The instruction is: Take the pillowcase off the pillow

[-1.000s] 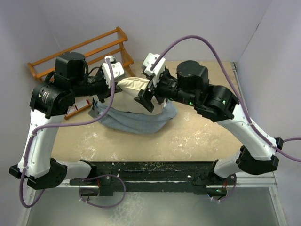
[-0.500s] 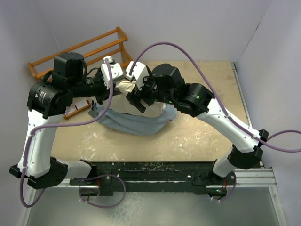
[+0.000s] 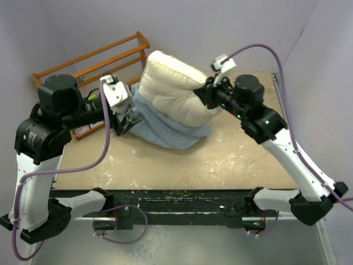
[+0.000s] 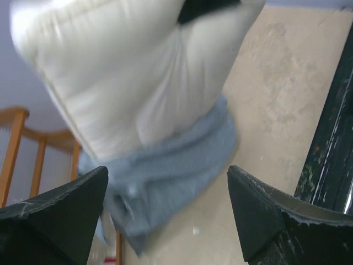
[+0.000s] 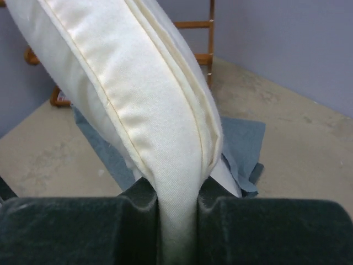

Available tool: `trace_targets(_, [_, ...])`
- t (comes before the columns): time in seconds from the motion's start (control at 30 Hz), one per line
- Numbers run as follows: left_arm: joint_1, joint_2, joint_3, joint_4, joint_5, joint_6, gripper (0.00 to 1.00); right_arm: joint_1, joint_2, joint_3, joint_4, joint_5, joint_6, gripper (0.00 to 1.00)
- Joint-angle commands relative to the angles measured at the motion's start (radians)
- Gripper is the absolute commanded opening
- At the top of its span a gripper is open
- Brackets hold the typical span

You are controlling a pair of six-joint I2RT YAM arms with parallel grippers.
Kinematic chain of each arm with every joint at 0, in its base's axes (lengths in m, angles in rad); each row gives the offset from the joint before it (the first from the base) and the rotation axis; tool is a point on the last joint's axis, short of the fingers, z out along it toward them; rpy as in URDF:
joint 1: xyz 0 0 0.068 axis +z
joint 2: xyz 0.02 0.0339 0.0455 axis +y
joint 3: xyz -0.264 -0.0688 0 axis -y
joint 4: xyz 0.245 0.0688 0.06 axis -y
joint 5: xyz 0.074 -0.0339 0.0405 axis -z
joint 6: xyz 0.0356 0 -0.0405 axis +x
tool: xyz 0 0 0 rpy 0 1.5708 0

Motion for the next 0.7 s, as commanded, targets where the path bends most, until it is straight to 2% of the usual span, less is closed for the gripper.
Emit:
trace_targets(0.0, [0.001, -0.066, -0.238, 0.08, -0.265, 0.033, 0.92, -0.097, -0.143, -0.059, 0.248, -0.048, 0.146, 0.0])
trace_targets(0.13, [0.059, -0.163, -0.478, 0.165, -0.245, 0.065, 0.93, -0.139, -0.188, -0.111, 0.251, -0.098, 0.174, 0.0])
trace_targets(0.23, [0.126, -0.187, -0.581, 0.228, -0.207, 0.083, 0.92, -0.153, -0.213, -0.139, 0.275, -0.152, 0.178, 0.0])
trace_targets(0.33, [0.178, -0.178, -0.609, 0.309, -0.158, 0.089, 0.9, -0.158, -0.217, -0.134, 0.28, -0.271, 0.17, 0.0])
trace_targets(0.43, [0.183, -0.143, -0.61, 0.356, -0.112, 0.112, 0.88, -0.159, -0.222, -0.117, 0.287, -0.38, 0.151, 0.0])
trace_targets(0.53, [0.185, -0.102, -0.615, 0.4, -0.126, 0.134, 0.85, -0.16, -0.226, -0.089, 0.276, -0.508, 0.138, 0.0])
trace_targets(0.67, [0.205, -0.064, -0.638, 0.385, -0.101, 0.194, 0.81, -0.16, -0.233, -0.058, 0.248, -0.518, 0.139, 0.0])
